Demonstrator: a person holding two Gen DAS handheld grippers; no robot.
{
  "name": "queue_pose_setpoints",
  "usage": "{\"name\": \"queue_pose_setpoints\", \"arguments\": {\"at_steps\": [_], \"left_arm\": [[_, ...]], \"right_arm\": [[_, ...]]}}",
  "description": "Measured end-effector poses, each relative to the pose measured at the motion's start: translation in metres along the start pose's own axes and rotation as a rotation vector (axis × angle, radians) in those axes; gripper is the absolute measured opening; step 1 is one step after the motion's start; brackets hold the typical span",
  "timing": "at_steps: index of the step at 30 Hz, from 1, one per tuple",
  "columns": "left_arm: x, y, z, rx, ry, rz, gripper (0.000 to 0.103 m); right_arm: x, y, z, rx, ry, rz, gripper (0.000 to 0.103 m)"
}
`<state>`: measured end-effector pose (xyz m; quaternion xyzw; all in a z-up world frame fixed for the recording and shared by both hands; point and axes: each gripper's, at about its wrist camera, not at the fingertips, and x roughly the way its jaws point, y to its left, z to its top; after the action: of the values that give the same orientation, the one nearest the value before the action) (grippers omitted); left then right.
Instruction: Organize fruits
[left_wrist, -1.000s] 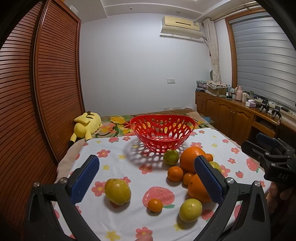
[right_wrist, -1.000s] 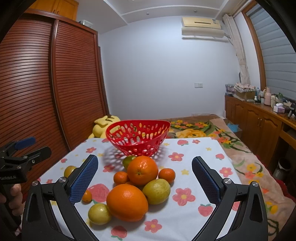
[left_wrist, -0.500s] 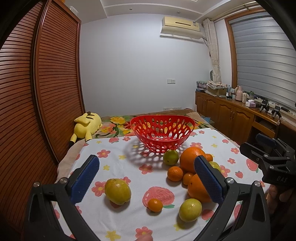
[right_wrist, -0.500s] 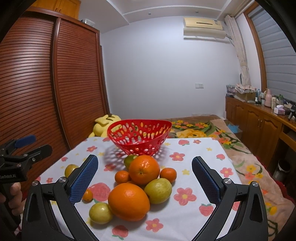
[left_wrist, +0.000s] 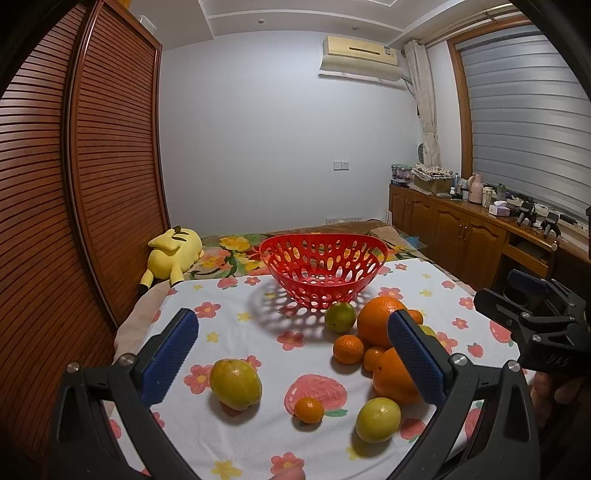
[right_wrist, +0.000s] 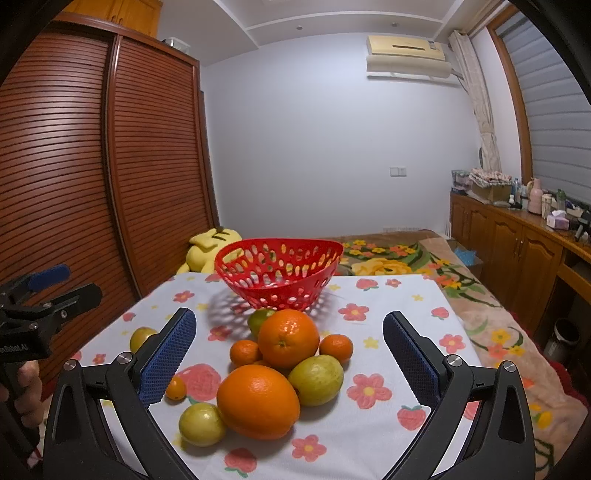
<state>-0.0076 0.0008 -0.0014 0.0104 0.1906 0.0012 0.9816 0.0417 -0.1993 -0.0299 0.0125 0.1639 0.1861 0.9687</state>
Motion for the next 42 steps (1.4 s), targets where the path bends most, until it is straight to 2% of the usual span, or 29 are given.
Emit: {"name": "queue_pose_setpoints", "arguments": {"at_steps": [29, 42], "left_arm": [[-0.002, -0.005, -0.006, -0.001, 0.013, -0.016, 0.103], [0.022, 0.001, -0.031, -0.015, 0.108, -0.044, 0.103]], "right_arm": [[0.002, 0.005, -0.005, -0.008, 0.005, 0.004, 0.103], [0.015, 0.002, -0.018, -0.013, 0.059, 0.013, 0.103]]}}
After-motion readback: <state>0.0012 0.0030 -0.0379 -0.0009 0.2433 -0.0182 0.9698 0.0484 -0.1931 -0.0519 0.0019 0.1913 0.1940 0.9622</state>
